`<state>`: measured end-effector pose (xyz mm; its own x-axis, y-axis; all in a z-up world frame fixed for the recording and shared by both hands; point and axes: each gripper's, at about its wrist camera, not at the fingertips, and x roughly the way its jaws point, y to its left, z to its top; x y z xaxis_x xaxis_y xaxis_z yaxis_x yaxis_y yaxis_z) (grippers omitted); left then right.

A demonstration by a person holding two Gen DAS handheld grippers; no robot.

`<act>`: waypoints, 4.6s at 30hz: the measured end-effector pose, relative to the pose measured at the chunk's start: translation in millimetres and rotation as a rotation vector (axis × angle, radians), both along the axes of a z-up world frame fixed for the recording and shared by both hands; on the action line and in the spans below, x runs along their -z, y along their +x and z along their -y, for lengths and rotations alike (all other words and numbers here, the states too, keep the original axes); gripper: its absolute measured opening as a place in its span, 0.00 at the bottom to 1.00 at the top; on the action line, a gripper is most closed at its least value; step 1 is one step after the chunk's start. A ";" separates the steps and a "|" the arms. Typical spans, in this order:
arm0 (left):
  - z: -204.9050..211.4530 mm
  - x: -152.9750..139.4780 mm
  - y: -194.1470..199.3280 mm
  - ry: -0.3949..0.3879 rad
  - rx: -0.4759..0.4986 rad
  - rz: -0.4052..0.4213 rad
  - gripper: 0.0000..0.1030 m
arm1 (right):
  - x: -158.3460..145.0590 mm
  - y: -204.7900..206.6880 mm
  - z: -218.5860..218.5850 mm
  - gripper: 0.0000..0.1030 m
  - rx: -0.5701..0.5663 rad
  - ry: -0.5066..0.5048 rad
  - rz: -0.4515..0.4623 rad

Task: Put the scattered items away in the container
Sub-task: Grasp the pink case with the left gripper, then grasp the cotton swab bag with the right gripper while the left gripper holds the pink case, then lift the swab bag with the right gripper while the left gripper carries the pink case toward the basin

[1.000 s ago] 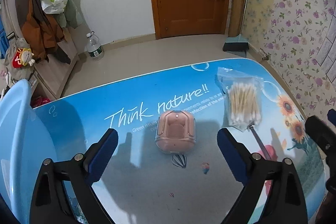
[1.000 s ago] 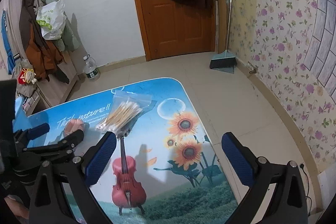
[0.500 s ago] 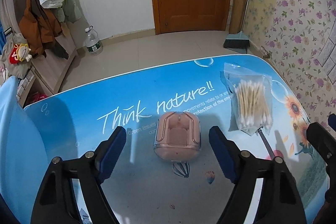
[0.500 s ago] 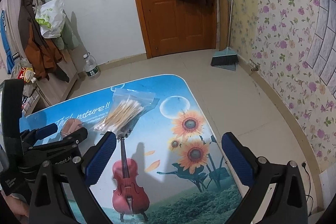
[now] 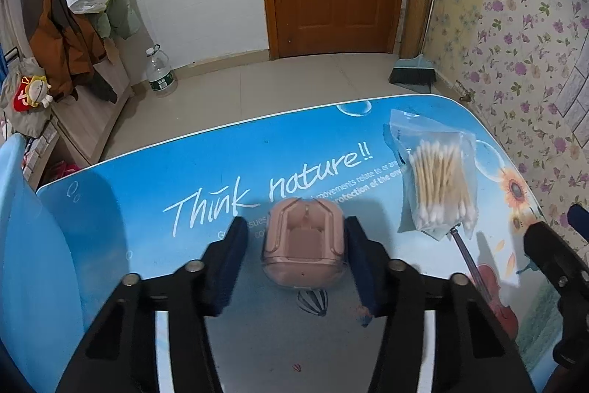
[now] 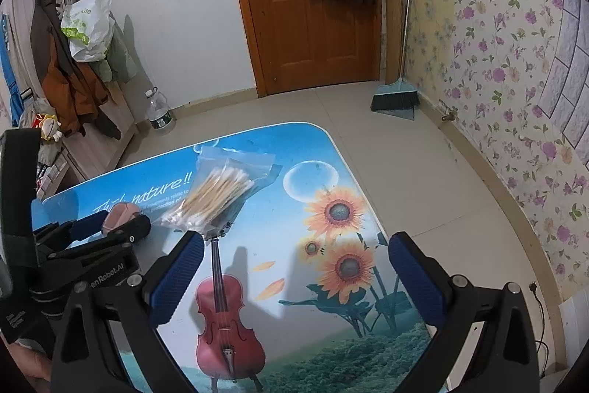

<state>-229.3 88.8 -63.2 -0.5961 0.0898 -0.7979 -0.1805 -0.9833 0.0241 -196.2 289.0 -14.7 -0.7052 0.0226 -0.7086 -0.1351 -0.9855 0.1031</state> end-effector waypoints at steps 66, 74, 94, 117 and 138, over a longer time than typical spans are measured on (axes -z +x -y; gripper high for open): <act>56.7 -33.4 89.4 0.112 0.040 -0.053 0.40 | 32.1 -92.9 68.6 0.94 0.005 0.036 0.151; 59.3 -33.4 93.2 0.117 0.041 -0.051 0.40 | 30.4 -97.8 65.3 0.73 -0.036 0.042 0.148; 66.8 -46.3 112.1 0.122 0.027 -0.075 0.40 | 1.3 -61.5 63.7 0.31 -0.145 0.038 0.040; 86.8 -91.1 196.1 0.070 -0.056 -0.193 0.39 | -91.1 119.0 94.4 0.28 -0.250 0.039 -0.158; 109.3 -105.0 235.8 0.072 -0.111 -0.254 0.39 | -117.6 208.2 150.2 0.25 -0.369 0.070 -0.269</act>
